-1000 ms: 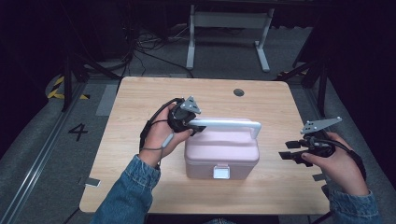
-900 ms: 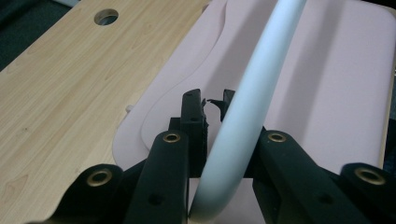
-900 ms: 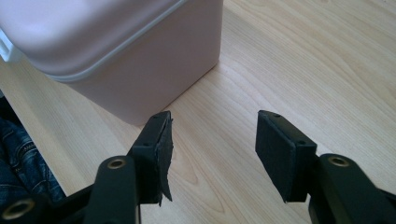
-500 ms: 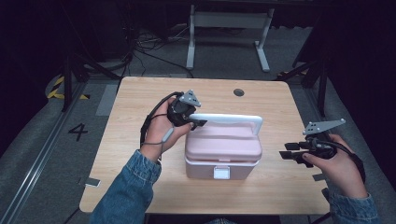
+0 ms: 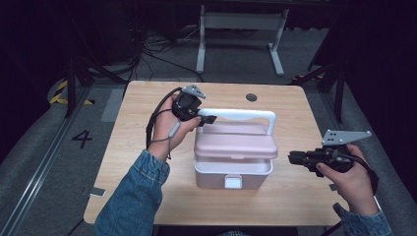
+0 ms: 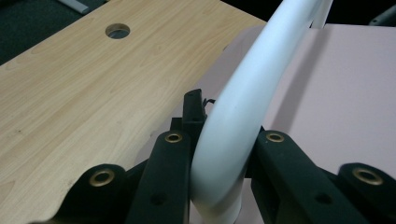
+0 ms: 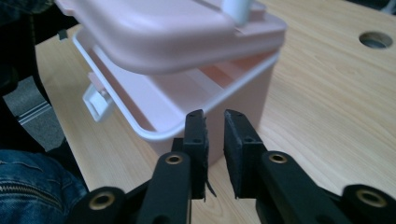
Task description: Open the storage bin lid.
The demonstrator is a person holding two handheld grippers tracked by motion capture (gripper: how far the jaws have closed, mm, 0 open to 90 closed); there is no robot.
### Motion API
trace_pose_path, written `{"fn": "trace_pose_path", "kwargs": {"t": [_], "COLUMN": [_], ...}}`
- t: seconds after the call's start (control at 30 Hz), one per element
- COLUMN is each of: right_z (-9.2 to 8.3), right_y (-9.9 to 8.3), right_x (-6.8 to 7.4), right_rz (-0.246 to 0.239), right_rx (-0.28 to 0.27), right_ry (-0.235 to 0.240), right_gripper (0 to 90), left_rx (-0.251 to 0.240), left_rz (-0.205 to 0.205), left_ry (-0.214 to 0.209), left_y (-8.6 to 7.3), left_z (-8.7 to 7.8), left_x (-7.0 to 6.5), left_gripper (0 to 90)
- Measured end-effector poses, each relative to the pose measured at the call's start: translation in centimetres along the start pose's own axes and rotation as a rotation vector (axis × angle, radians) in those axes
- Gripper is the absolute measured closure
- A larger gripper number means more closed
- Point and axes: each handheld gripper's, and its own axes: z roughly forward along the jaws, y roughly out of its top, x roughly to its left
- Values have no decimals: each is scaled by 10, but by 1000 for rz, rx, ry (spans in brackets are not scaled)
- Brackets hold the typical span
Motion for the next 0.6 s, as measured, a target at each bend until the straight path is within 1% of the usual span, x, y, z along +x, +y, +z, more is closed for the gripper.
{"fn": "trace_pose_path", "kwargs": {"t": [0.17, 0.27, 0.4, 0.5, 0.53, 0.57, 0.6], "right_z": [10, 19, 31, 36, 36, 37, 37], "right_y": [6, 8, 9, 9, 9, 9, 9], "right_x": [11, 16, 20, 22, 23, 23, 23], "right_rz": [-38, -62, -67, -68, -67, -65, -64], "right_rx": [-41, -58, -59, -77, -80, -80, -81], "right_ry": [28, 49, 64, 64, 63, 63, 62], "right_gripper": [876, 900, 900, 900, 900, 900, 900], "left_rx": [7, 12, 10, 9, 6, 12, 5], "left_rz": [4, -1, -1, -1, -2, 7, 7], "left_ry": [10, 5, 7, -1, -8, -8, -5], "left_y": [3, 3, 3, 2, 2, 2, 2], "left_z": [0, 0, 0, 0, 0, -2, -2], "left_x": [1, 2, 3, 3, 2, 2, 1], "left_gripper": [806, 805, 804, 797, 776, 751, 729]}}
